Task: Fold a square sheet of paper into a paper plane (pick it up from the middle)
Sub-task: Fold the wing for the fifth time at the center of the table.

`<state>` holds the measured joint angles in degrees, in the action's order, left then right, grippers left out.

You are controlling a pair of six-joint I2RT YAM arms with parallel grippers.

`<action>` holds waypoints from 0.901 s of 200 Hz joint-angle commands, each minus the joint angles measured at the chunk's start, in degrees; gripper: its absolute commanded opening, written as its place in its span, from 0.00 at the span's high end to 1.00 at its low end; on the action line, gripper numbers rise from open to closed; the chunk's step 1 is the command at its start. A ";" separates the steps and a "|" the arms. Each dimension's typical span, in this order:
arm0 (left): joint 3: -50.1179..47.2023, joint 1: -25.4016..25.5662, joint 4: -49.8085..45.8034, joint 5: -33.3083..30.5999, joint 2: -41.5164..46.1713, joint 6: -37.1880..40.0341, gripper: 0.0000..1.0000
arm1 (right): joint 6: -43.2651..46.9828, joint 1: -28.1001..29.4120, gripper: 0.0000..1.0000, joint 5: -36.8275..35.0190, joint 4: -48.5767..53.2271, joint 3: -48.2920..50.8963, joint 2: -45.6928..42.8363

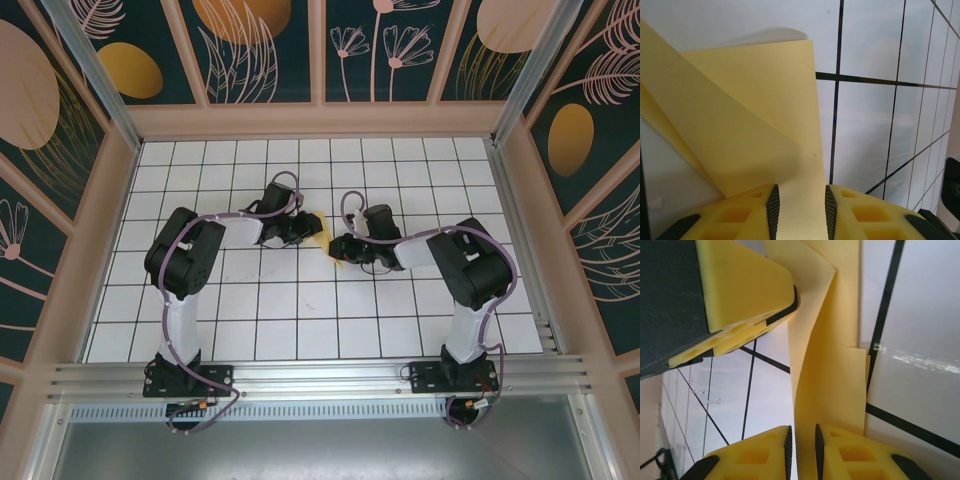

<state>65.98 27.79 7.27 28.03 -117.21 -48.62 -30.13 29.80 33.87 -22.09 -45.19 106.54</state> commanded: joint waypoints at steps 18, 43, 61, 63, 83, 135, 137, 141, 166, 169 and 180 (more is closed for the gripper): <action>1.60 -0.20 -4.35 -4.45 -3.12 1.76 0.67 | 9.89 1.22 0.80 -4.34 5.32 -2.92 -1.20; 2.13 -0.20 -5.02 -4.52 -3.47 1.69 0.67 | 13.51 2.29 0.82 -7.14 6.96 -3.82 -1.08; 2.47 -0.23 -5.25 -4.31 -3.53 1.62 0.68 | 14.13 2.37 0.85 -7.46 6.88 -3.76 -0.90; 2.49 -0.25 -5.25 -4.30 -3.55 1.63 0.67 | 14.13 2.37 0.85 -7.49 6.86 -3.74 -0.82; 2.92 -0.19 -5.42 -4.15 -3.25 1.56 0.67 | 13.57 2.28 0.92 -7.33 6.35 -3.35 -0.57; 4.52 -0.28 -5.20 -3.70 -0.51 2.71 0.64 | 7.16 -0.31 1.00 -1.03 -1.93 0.55 -0.93; 4.52 -0.33 -4.93 -3.62 -0.31 2.78 0.64 | 6.94 -0.41 1.00 -0.76 -2.22 0.65 -0.93; 4.37 -0.28 -4.45 -3.46 0.20 2.83 0.63 | 6.46 -0.55 1.00 -0.31 -2.69 0.83 -0.96; 2.72 -0.30 -0.02 -1.27 2.76 2.73 0.60 | 3.46 -1.61 1.00 2.50 -5.51 1.89 -0.88; 2.31 -0.28 0.85 -0.96 3.09 2.62 0.60 | 3.11 -1.78 1.00 2.82 -5.93 2.06 -0.82; 0.56 -0.25 3.70 0.28 4.04 2.38 0.60 | 1.83 -2.12 1.00 3.76 -7.01 2.51 -0.79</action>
<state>68.99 27.77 4.82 26.96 -117.03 -47.29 -24.27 28.69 33.28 -24.12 -44.07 106.43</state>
